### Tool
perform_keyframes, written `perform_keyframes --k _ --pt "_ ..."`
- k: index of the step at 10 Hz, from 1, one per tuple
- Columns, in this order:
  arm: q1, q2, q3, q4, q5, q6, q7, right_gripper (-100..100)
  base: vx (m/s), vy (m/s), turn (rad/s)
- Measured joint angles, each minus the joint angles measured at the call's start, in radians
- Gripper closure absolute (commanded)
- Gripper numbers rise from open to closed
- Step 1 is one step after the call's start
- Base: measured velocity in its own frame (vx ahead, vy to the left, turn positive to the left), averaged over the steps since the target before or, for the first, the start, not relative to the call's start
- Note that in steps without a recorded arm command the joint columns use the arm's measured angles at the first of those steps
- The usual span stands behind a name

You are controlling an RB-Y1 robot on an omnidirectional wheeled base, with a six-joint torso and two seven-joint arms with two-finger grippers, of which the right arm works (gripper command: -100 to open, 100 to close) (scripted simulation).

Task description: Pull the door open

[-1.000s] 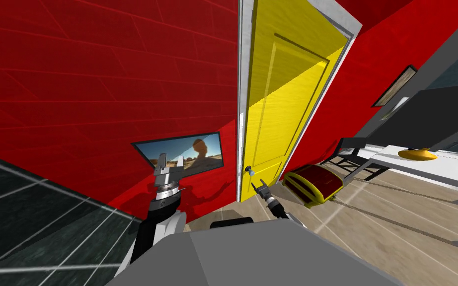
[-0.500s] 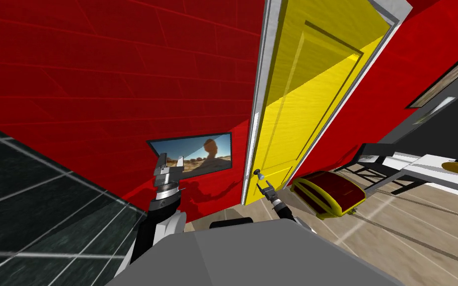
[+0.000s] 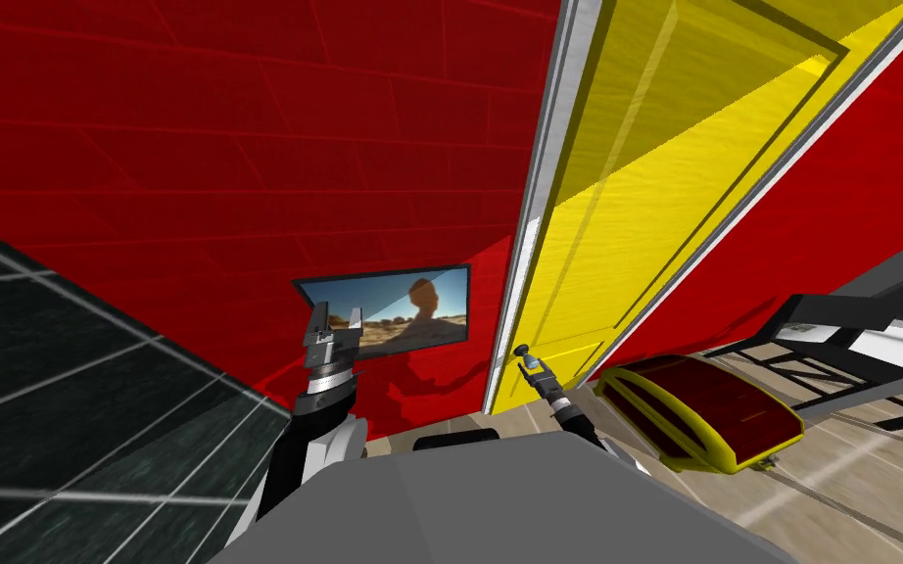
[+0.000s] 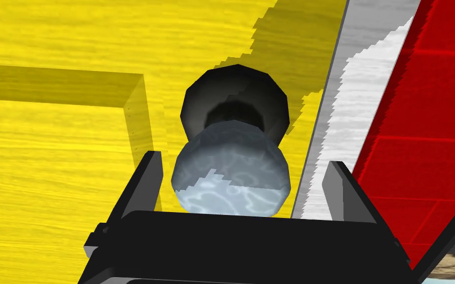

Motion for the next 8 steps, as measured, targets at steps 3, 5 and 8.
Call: perform_keyframes --k 3,5,8 --pt "-0.001 -0.003 -0.002 -0.004 -0.001 0.005 0.001 100 -0.011 -0.006 0.003" --pt "0.0 -0.003 -0.002 -0.003 0.0 0.006 0.001 100 0.0 0.0 0.0" --pt "-0.005 -0.003 -0.003 0.001 -0.011 0.009 -0.036 100 -0.06 -0.038 0.095"
